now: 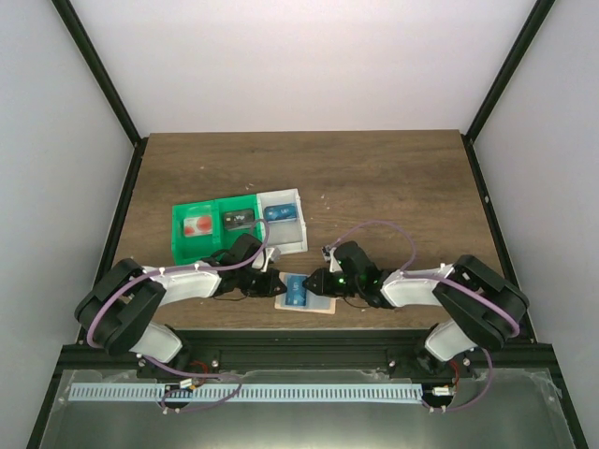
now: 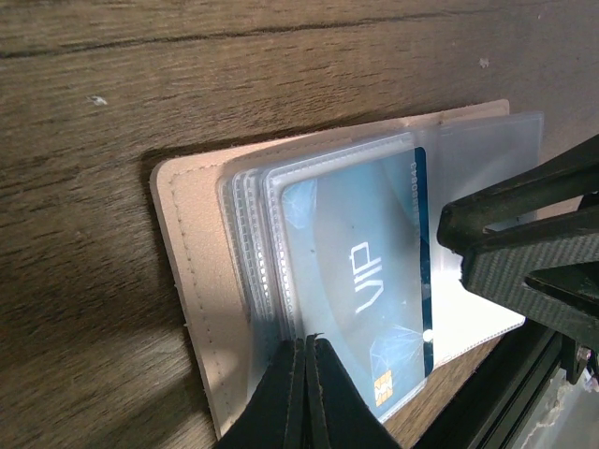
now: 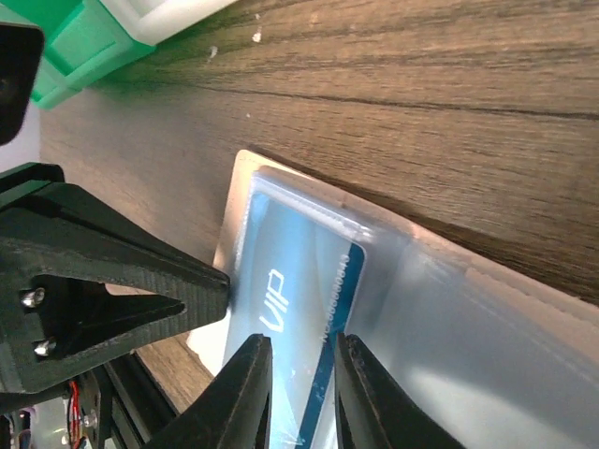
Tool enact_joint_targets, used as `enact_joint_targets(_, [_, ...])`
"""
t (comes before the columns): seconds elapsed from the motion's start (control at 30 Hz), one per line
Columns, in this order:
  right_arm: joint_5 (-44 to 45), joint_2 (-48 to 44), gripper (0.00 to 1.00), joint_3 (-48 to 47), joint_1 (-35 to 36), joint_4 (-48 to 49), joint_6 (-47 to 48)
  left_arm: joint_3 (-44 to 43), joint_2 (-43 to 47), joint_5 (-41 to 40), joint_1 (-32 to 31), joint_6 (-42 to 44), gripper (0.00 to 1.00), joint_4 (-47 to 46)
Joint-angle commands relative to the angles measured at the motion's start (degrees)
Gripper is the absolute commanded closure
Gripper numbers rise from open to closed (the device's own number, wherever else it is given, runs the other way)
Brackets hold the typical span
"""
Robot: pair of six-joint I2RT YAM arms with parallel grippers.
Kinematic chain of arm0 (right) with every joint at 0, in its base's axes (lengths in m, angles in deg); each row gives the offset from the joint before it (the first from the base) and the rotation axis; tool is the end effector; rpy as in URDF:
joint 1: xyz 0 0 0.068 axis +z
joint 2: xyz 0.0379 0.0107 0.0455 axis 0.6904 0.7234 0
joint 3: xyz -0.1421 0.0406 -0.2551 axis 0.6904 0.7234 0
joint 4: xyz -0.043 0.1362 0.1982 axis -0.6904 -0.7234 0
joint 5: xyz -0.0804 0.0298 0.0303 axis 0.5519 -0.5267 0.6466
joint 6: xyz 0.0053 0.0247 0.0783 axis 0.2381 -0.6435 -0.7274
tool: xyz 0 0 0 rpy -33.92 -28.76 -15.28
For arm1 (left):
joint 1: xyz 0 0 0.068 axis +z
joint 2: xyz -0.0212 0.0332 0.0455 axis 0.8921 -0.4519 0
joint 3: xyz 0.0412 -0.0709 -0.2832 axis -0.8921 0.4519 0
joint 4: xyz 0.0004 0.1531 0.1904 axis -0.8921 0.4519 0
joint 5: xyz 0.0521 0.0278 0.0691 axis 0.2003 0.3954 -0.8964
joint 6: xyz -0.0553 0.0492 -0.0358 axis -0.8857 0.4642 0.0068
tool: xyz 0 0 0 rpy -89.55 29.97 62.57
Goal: Take the credit cards out of the card holder
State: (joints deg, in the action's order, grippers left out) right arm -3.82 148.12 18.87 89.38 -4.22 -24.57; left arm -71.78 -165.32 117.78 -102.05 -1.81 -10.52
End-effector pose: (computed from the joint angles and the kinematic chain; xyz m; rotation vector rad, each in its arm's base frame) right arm 0.1693 0.2109 0.1420 -0.1142 2.5794 1.1979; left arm 0.1716 -0.1825 0.1362 0.2944 2.7731 -1.0685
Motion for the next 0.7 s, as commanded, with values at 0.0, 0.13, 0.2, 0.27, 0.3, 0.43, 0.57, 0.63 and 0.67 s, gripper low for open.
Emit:
enact_joint_targets(0.0, [1.13, 0.74, 0.79, -1.01, -0.54, -0.31, 0.07, -0.5, -0.55, 0.35, 0.16, 0.93, 1.0, -0.25])
enact_joint_targets(0.13, [0.49, 1.64, 0.8, -0.67, -0.54, 0.67, 0.28, -0.12, -0.68, 0.54, 0.12, 0.67, 1.0, -0.6])
enact_joint_targets(0.2, [-0.38, 2.05, 0.8, -0.66, -0.54, 1.67, 0.34, -0.16, -0.81, 0.69, 0.1, 0.67, 1.0, -0.73])
enact_joint_targets(0.27, [-0.76, 2.37, 0.83, -0.73, -0.54, 2.25, 0.32, -0.1, -0.69, 0.66, 0.15, 0.64, 1.0, -0.87])
enact_joint_targets(0.3, [-0.88, 2.54, 0.84, -0.78, -0.54, 2.2, 0.3, -0.08, -0.72, 0.71, 0.14, 0.57, 1.0, -0.86])
enact_joint_targets(0.43, [-1.06, 2.62, 0.85, -0.57, -0.62, 2.85, 0.15, 0.07, -0.79, 0.82, 0.15, 0.6, 1.0, -1.06])
enact_joint_targets(0.57, [-2.32, 3.41, 0.85, -0.09, -0.95, 4.31, -0.35, 0.29, -0.74, 0.87, 0.11, 0.46, 1.0, -1.21])
enact_joint_targets(0.63, [-2.55, 3.93, 0.84, -0.02, -1.05, 4.58, -0.64, 0.26, -0.72, 0.87, 0.14, 0.46, 1.0, -1.35])
enact_joint_targets(0.67, [-2.64, 4.08, 0.83, 0.0, -1.01, 4.53, -0.75, 0.37, -0.82, 0.94, 0.15, 0.48, 1.0, -1.38])
